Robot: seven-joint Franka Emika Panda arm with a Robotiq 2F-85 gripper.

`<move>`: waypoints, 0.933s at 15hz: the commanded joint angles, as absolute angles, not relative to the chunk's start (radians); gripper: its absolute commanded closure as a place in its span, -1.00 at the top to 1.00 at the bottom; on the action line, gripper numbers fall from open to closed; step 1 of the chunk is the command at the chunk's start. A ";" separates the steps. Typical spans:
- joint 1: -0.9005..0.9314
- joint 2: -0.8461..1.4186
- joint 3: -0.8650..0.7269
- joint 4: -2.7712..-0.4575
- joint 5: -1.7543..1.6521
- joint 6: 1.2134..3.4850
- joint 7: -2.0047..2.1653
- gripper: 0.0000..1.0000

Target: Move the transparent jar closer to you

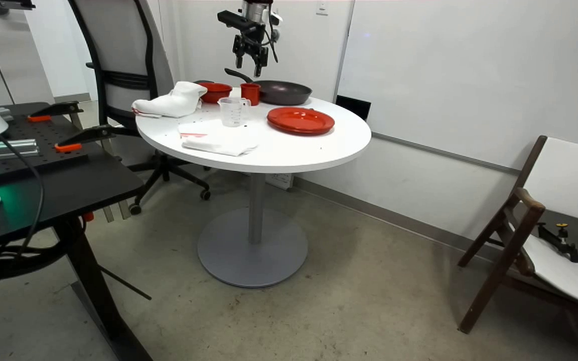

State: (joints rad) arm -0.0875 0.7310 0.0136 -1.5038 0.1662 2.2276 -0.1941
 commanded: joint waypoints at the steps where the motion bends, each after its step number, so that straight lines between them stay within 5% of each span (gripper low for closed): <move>1: -0.111 0.777 0.034 -1.445 0.173 2.188 -0.181 1.00; 14: -0.142 0.821 0.058 -1.421 0.195 2.097 -0.196 1.00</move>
State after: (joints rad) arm -0.1258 0.7956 0.0467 -1.4689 0.1842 2.1380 -0.1912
